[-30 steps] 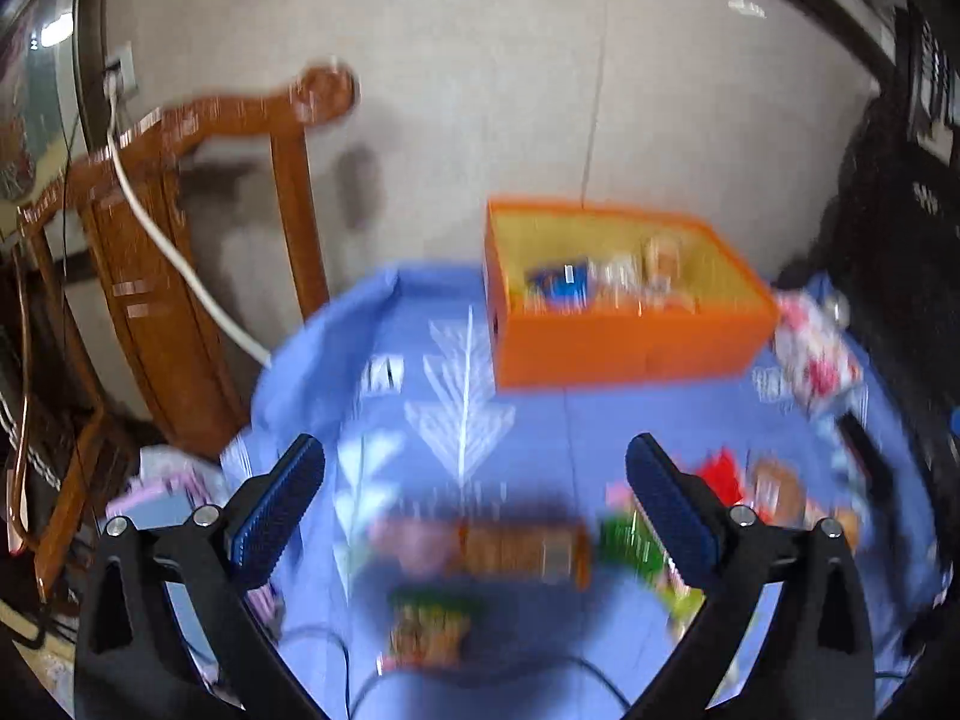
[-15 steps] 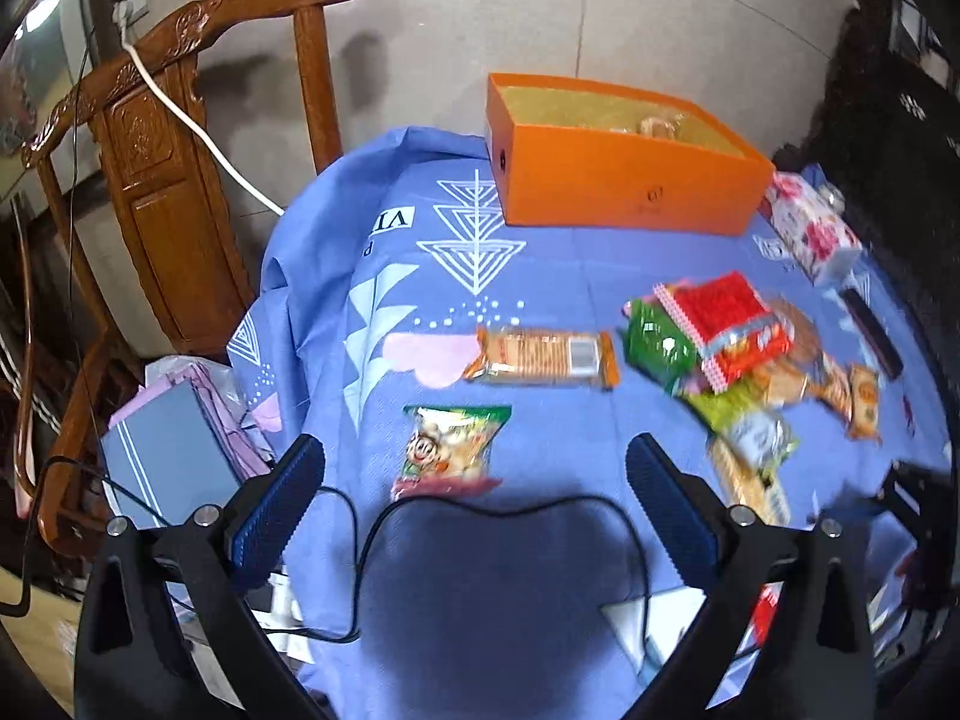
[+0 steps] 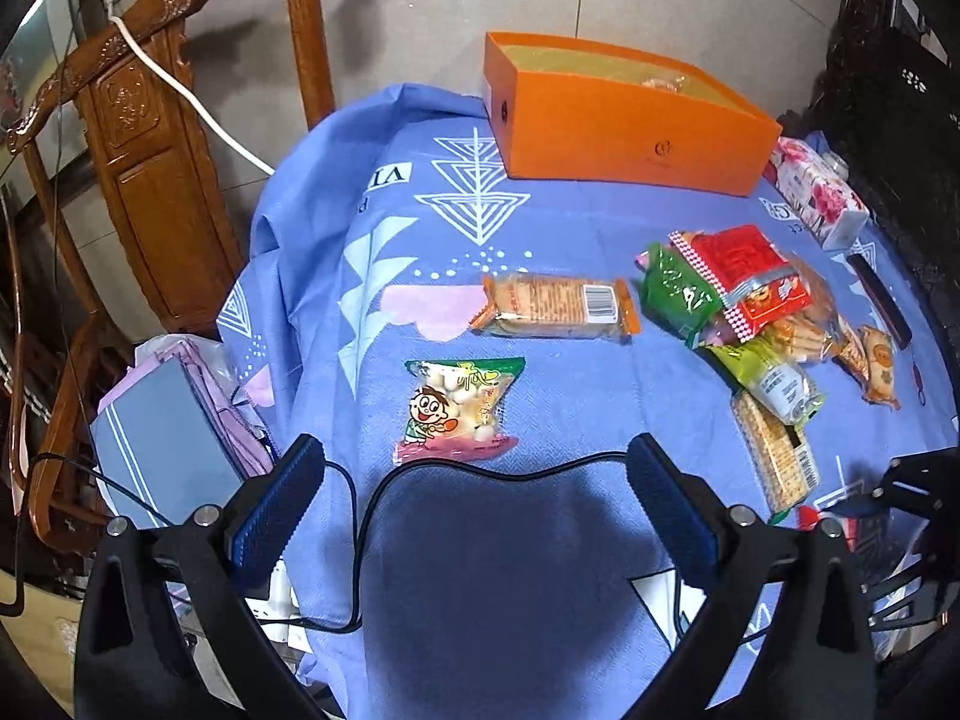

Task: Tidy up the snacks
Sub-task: 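Grasp the red wafer bar with the right tool while the left tool grasps the green cartoon snack bag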

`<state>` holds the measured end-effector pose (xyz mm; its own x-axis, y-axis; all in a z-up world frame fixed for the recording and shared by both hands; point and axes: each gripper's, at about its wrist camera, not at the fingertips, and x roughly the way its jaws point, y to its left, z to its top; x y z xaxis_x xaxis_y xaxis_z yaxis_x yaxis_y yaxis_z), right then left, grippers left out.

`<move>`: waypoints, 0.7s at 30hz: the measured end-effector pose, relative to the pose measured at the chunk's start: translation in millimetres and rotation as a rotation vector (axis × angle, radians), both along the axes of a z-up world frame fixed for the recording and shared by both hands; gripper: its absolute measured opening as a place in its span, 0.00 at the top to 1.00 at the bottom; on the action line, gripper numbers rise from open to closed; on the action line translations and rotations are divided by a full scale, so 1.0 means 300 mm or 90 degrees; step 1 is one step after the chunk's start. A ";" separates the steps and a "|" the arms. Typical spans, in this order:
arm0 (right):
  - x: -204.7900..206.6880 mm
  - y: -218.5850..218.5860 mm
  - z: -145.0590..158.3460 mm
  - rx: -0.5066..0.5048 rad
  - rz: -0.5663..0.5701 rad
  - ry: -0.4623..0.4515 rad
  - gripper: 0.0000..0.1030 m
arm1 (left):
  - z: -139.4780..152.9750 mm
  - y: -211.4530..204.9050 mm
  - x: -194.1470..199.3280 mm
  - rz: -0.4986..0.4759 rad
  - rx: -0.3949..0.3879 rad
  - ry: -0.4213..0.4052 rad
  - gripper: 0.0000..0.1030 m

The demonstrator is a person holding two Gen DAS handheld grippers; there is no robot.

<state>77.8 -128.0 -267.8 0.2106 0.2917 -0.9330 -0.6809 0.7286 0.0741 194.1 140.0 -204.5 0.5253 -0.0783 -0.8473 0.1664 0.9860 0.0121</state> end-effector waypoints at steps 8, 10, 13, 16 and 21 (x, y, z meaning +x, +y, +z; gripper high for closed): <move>-0.009 -0.179 0.020 0.055 -0.238 0.044 0.54 | -0.127 0.034 0.136 0.048 -0.014 0.035 0.04; -0.011 -0.198 0.018 0.065 -0.273 0.052 0.54 | -0.156 0.035 0.164 0.056 -0.008 0.041 0.05; -0.009 -0.223 0.027 0.078 -0.307 0.055 0.54 | -0.197 0.033 0.200 0.063 -0.006 0.062 0.19; 0.002 -0.224 0.037 0.078 -0.314 0.050 0.54 | -0.246 0.034 0.217 0.069 -0.020 0.095 0.23; 0.014 -0.227 0.062 0.078 -0.328 0.037 0.54 | -0.275 0.000 0.206 0.036 0.008 0.094 0.26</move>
